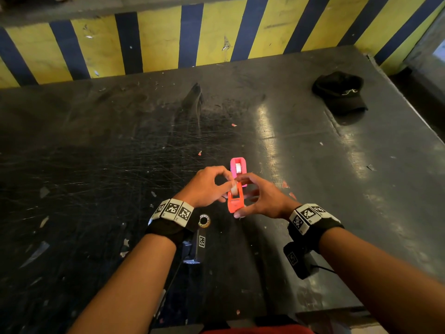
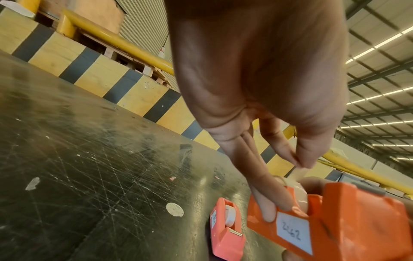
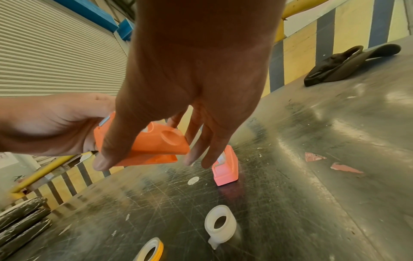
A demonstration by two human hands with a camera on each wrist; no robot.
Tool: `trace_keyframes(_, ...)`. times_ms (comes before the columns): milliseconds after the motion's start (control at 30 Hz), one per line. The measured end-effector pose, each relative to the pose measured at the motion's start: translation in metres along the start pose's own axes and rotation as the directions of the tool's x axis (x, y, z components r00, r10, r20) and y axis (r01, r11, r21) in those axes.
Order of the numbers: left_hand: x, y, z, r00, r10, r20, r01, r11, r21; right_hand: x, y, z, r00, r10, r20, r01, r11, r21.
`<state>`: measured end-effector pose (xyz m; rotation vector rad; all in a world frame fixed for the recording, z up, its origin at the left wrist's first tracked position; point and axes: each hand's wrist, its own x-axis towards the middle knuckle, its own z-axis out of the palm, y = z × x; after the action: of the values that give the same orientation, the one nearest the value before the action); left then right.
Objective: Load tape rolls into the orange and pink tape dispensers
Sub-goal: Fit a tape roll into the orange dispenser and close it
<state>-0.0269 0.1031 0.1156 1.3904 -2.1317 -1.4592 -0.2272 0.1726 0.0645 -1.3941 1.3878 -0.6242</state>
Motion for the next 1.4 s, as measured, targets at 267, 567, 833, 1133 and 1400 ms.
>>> trace_keyframes(267,-0.022,-0.001,-0.002,0.991,0.084,0.102,-0.081,0.996,-0.033,0.001,0.002,-0.001,0.999,0.044,0.031,-0.045,0.999,0.030)
trace_keyframes(567,-0.035,-0.005,0.001,0.986,0.156,0.063,-0.156,0.988,-0.007,0.005,-0.003,0.001,0.997,0.055,0.061,-0.053,0.998,-0.022)
trace_keyframes(833,-0.038,-0.016,0.002,0.974,0.223,0.043,-0.226,0.972,0.067,0.009,-0.002,0.007,0.998,0.046,0.038,-0.046,0.999,-0.002)
trace_keyframes(1133,-0.041,-0.014,-0.002,0.999,0.032,0.015,-0.026,0.961,-0.276,0.014,-0.003,0.003,0.998,0.057,0.031,-0.057,0.998,0.020)
trace_keyframes(1400,-0.031,-0.012,-0.001,1.000,0.000,0.010,0.001,0.993,-0.116,0.013,-0.005,0.002,0.998,0.048,0.036,-0.049,0.999,0.011)
